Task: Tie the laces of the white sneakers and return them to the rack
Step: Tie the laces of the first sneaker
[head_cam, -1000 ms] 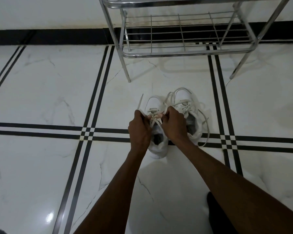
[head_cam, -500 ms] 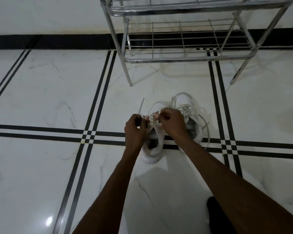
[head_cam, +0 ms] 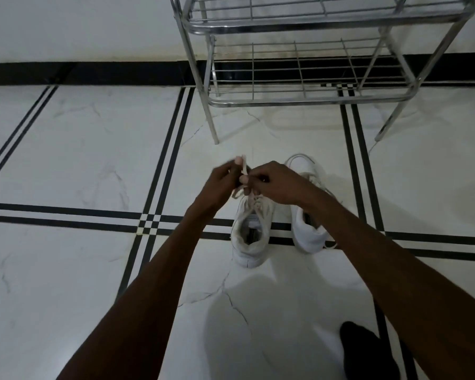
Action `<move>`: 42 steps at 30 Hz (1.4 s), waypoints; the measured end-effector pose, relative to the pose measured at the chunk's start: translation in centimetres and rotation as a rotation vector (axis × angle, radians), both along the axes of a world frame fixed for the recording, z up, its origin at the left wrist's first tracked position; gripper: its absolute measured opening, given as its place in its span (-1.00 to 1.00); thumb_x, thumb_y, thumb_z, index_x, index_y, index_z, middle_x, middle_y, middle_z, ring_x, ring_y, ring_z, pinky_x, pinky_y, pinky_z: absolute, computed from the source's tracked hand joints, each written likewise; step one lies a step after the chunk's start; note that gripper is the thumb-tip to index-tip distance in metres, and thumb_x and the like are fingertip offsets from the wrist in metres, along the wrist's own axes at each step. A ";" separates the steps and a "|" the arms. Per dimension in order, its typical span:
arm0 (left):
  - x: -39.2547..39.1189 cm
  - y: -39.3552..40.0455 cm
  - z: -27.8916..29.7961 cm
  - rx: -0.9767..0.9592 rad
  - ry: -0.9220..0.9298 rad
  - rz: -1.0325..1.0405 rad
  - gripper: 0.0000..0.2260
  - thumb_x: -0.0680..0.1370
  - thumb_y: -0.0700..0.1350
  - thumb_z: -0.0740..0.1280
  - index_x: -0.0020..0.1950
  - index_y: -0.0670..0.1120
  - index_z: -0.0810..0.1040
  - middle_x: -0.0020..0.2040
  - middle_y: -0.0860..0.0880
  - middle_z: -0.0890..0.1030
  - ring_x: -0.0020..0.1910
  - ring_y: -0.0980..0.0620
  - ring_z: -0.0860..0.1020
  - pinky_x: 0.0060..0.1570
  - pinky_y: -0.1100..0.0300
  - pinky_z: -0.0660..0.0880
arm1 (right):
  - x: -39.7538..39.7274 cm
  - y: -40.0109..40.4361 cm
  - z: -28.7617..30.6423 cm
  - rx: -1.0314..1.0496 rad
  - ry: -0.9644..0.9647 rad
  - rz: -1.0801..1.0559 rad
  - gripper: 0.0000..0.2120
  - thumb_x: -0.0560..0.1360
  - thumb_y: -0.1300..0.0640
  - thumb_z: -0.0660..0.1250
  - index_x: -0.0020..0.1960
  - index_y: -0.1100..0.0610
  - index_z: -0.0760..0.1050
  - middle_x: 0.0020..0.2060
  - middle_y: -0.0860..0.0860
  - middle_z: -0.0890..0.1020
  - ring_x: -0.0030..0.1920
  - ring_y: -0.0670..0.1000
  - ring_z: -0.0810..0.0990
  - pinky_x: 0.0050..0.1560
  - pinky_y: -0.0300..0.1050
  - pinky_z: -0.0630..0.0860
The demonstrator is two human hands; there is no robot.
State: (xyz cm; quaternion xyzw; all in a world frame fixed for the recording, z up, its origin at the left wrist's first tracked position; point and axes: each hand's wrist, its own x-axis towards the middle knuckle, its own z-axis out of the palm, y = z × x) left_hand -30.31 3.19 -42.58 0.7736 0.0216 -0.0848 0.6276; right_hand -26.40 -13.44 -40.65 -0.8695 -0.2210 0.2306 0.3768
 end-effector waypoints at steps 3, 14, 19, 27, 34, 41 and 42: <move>-0.8 -0.5 -1.2 0.024 0.141 -0.006 -0.49 0.72 0.12 0.12 0.09 -0.30 0.62 -0.05 -0.25 0.73 -0.08 -0.02 0.72 0.08 0.08 0.63 | 0.6 -1.7 -0.5 -0.053 -0.107 0.013 -0.83 0.50 0.03 0.45 -0.12 0.13 0.71 -0.24 0.06 0.75 -0.26 0.03 0.71 -0.13 0.04 0.65; -1.2 -1.8 -2.4 0.045 0.151 0.200 -0.68 0.73 -0.10 0.14 0.09 -0.23 0.63 -0.03 -0.12 0.72 -0.18 0.20 0.67 -0.23 0.39 0.47 | -0.6 -0.8 -3.5 0.341 -0.219 -0.541 -0.92 0.36 0.25 0.54 -0.20 0.10 0.70 -0.29 -0.08 0.72 -0.25 -0.15 0.71 -0.11 -0.08 0.68; -1.2 -0.8 -3.7 0.278 0.160 0.302 -0.55 0.66 0.20 0.14 0.37 -0.04 0.56 0.40 -0.10 0.55 0.42 -0.08 0.45 0.42 -0.14 0.39 | -1.3 -0.8 -4.1 0.577 0.114 -0.626 -0.88 0.32 0.26 0.59 -0.20 0.14 0.70 -0.23 0.14 0.75 -0.19 0.12 0.76 -0.02 0.18 0.68; -1.6 -2.3 -2.6 -0.005 0.318 0.394 -0.54 0.70 0.17 0.14 0.28 -0.12 0.65 0.27 -0.14 0.64 0.19 0.01 0.58 0.19 0.13 0.45 | -2.1 -0.1 -4.2 0.669 0.277 -0.639 -0.81 0.30 0.26 0.60 -0.14 0.26 0.66 -0.14 0.23 0.73 -0.07 0.23 0.74 0.02 0.26 0.66; -1.5 -2.6 -2.1 -0.302 0.454 0.354 -0.61 0.56 0.19 0.40 0.17 -0.09 0.71 0.13 -0.05 0.73 0.13 0.03 0.65 0.06 0.16 0.48 | -2.3 -0.1 -3.9 0.697 0.342 -0.648 -0.79 0.36 0.25 0.58 -0.08 0.30 0.62 -0.09 0.24 0.73 -0.06 0.20 0.75 0.07 0.16 0.66; -2.5 -1.6 -5.5 -0.349 0.356 0.964 -0.74 0.71 -0.05 0.21 0.23 -0.23 0.47 0.04 -0.17 0.74 -0.14 0.03 0.69 -0.09 0.13 0.62 | -2.9 -1.5 -6.9 0.395 0.168 -1.112 -0.85 0.45 0.03 0.44 -0.23 -0.02 0.48 -0.22 0.03 0.70 -0.13 0.12 0.71 -0.07 0.22 0.67; -2.9 -1.7 -6.0 -0.362 0.380 1.003 -0.69 0.72 -0.02 0.19 0.25 -0.27 0.48 0.03 -0.20 0.74 -0.17 0.02 0.68 -0.19 0.17 0.62 | -3.4 -1.6 -7.2 0.364 0.144 -1.114 -0.85 0.47 0.02 0.41 -0.21 0.00 0.47 -0.24 0.05 0.69 -0.19 0.12 0.70 -0.11 0.21 0.67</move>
